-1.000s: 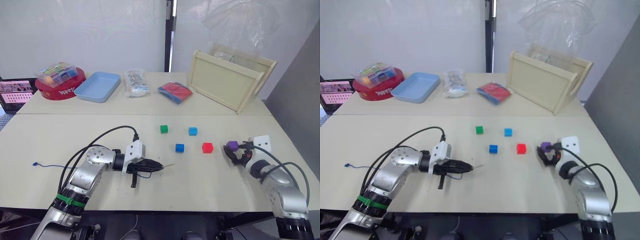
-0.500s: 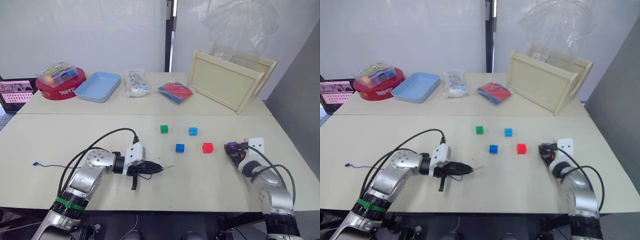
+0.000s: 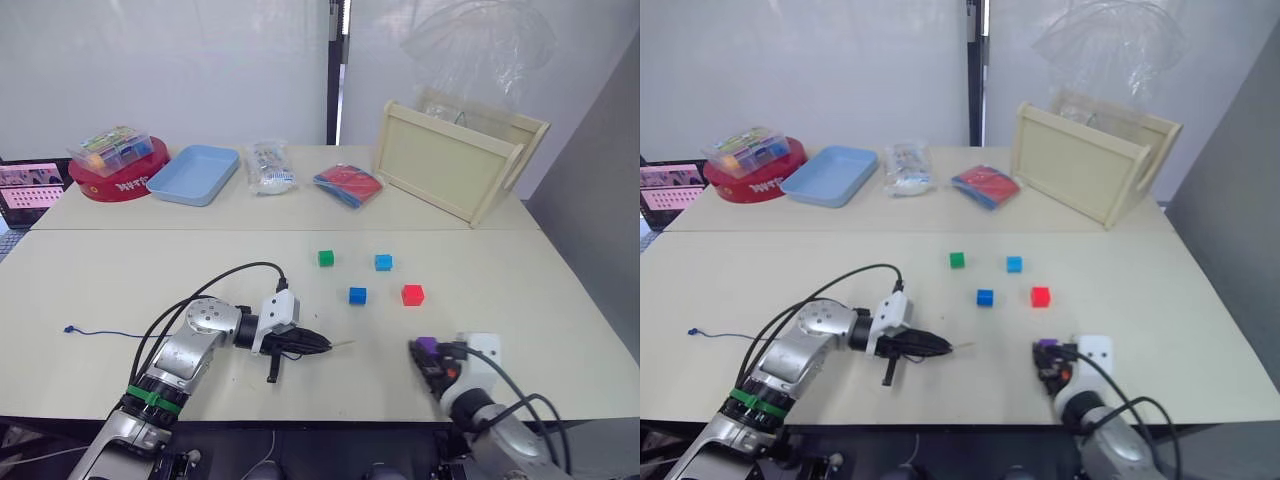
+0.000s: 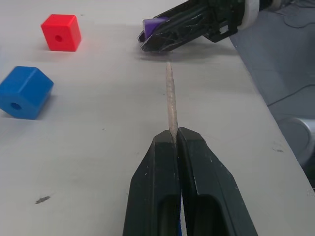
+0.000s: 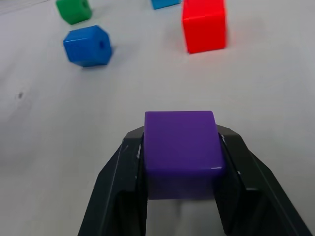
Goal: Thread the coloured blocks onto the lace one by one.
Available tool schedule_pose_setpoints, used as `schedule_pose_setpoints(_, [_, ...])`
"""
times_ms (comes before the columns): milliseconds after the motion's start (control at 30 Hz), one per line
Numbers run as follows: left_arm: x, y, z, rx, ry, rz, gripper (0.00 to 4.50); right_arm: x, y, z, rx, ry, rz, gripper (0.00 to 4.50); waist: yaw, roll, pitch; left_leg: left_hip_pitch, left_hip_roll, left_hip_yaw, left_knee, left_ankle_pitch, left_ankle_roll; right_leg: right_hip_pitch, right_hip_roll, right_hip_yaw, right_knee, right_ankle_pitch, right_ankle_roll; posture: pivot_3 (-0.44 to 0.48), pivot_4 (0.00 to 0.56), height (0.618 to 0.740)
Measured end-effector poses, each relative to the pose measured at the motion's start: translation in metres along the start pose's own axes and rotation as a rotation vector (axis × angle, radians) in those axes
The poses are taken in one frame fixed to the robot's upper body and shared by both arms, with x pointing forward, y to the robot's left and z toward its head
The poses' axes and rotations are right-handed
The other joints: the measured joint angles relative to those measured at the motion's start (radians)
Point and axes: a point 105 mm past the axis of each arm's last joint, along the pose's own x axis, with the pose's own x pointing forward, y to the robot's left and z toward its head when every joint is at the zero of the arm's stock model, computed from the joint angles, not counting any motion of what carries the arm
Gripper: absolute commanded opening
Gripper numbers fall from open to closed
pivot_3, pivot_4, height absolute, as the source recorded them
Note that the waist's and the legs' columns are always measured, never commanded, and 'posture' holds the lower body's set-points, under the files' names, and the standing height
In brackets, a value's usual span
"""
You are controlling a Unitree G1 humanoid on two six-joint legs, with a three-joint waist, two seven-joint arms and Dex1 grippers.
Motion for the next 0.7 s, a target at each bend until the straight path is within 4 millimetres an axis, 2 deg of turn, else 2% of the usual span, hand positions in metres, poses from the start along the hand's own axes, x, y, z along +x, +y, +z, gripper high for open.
schedule_pose_setpoints(67, [0.0, -0.001, 0.001, 0.005, 0.005, -0.029, 0.0, 0.001, 0.005, -0.002, -0.003, 0.006, -0.001, 1.19, 0.001, 0.0, 0.0, 0.0, 0.0, 0.0, 0.0, 0.0, 0.0, 0.0, 0.0, 0.0, 0.0, 0.0, 0.0, 0.0, 0.15, 0.74])
schedule_pose_setpoints(133, [0.0, 0.0, 0.003, 0.016, 0.009, -0.049, 0.0, 0.002, 0.011, -0.005, 0.013, 0.008, -0.001, 2.24, 0.001, 0.0, 0.0, 0.0, 0.0, 0.0, 0.0, 0.0, 0.0, 0.0, 0.0, 0.0, 0.0, 0.0, 0.0, 0.0, 0.15, 0.74])
schedule_pose_setpoints(267, [-0.004, 0.007, 0.005, 0.04, 0.027, -0.058, 0.0, 0.0, 0.01, -0.003, 0.06, 0.002, -0.002, 3.56, 0.0, 0.0, 0.0, 0.0, 0.0, 0.0, 0.0, 0.0, 0.0, 0.0, 0.0, 0.0, 0.0, 0.0, 0.0, 0.0, 0.15, 0.74])
schedule_pose_setpoints(367, [-0.004, 0.008, 0.001, 0.04, 0.034, -0.055, 0.0, -0.01, 0.007, 0.001, 0.068, 0.019, 0.048, 4.46, 0.001, 0.0, 0.0, -0.001, 0.0, 0.0, 0.0, 0.0, 0.0, 0.0, 0.0, 0.0, -0.001, 0.0, 0.0, 0.0, 0.15, 0.74])
schedule_pose_setpoints(500, [-0.003, 0.004, -0.004, 0.025, 0.031, -0.053, 0.0, -0.031, 0.004, 0.012, 0.0, 0.054, 0.203, 4.46, 0.0, 0.0, 0.0, 0.0, 0.0, 0.0, 0.0, 0.0, 0.0, 0.001, 0.0, 0.0, -0.001, 0.0, 0.0, 0.0, 0.15, 0.74])
schedule_pose_setpoints(533, [-0.002, 0.003, -0.007, 0.018, 0.037, -0.054, 0.0, -0.035, 0.0, 0.022, -0.036, 0.032, 0.227, 4.46, -0.001, 0.0, 0.0, 0.0, 0.001, 0.0, 0.0, 0.0, 0.0, 0.001, 0.001, 0.0, 0.0, 0.0, 0.0, 0.0, 0.15, 0.74])
schedule_pose_setpoints(567, [0.0, 0.001, -0.007, 0.023, 0.035, -0.049, 0.0, -0.037, 0.004, 0.029, -0.122, 0.063, 0.327, 4.46, -0.006, 0.001, 0.0, 0.0, 0.001, 0.001, 0.001, 0.0, 0.0, 0.001, 0.001, 0.001, 0.0, 0.0, 0.0, 0.0, 0.15, 0.74])
schedule_pose_setpoints(667, [0.005, -0.003, -0.004, 0.035, 0.02, -0.046, 0.0, -0.036, 0.002, 0.066, -0.33, 0.054, 0.473, 4.46, -0.003, 0.0, 0.0, 0.001, 0.001, 0.001, 0.001, 0.0, 0.0, 0.002, 0.002, 0.0, -0.001, 0.0, 0.0, 0.0, 0.15, 0.74])
schedule_pose_setpoints(700, [0.005, -0.004, -0.005, 0.035, 0.02, -0.04, 0.0, -0.035, 0.004, 0.07, -0.425, 0.1, 0.54, 4.46, -0.002, 0.001, 0.001, 0.001, 0.002, 0.001, 0.002, -0.001, 0.001, 0.002, 0.002, 0.001, -0.001, 0.0, 0.0, 0.0, 0.15, 0.74])
